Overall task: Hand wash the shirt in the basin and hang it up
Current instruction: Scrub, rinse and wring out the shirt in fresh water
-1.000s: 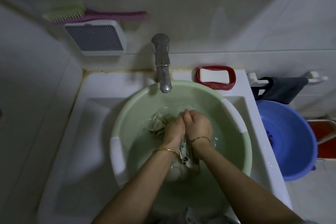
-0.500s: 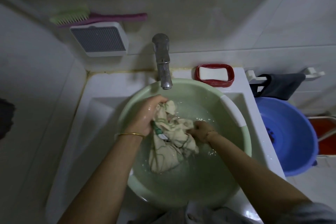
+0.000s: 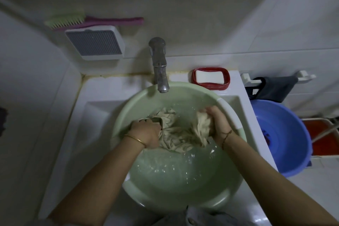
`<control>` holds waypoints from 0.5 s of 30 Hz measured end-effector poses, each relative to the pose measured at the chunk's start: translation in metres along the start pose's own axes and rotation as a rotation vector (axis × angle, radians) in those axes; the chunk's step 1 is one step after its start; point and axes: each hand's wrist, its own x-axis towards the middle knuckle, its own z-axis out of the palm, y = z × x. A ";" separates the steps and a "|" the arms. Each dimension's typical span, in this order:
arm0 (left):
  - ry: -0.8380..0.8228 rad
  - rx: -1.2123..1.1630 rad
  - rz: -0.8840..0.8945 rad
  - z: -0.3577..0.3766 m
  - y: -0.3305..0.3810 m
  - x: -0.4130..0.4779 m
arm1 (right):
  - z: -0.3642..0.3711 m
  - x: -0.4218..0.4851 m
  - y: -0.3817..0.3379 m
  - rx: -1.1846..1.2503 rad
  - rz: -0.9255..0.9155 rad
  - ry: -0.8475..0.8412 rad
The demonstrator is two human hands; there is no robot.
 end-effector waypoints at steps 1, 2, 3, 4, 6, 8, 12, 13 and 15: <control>0.032 0.042 -0.038 0.005 0.009 -0.001 | -0.001 0.000 0.004 -0.201 0.021 0.011; 0.083 0.062 -0.053 0.009 0.019 -0.003 | -0.002 0.001 0.008 -0.475 0.036 0.004; 0.170 0.081 -0.029 0.012 0.028 -0.005 | -0.002 0.003 0.014 -0.774 0.039 -0.017; 0.259 0.075 0.026 0.016 0.035 -0.006 | -0.002 0.004 0.020 -1.056 0.008 -0.035; 0.332 -0.004 0.154 0.025 0.041 -0.005 | 0.001 0.003 0.028 -1.376 -0.067 -0.011; 0.248 -0.159 0.168 0.033 0.044 -0.005 | 0.005 0.003 0.040 -1.521 -0.063 -0.039; 0.190 -0.021 0.064 0.047 0.050 0.005 | 0.021 0.006 0.066 -1.636 -0.062 -0.149; 0.197 0.002 0.050 0.046 0.048 0.010 | 0.022 0.009 0.064 -1.563 -0.069 -0.153; 0.228 -0.020 0.064 0.040 0.041 0.021 | 0.019 0.015 0.051 -1.289 0.041 -0.197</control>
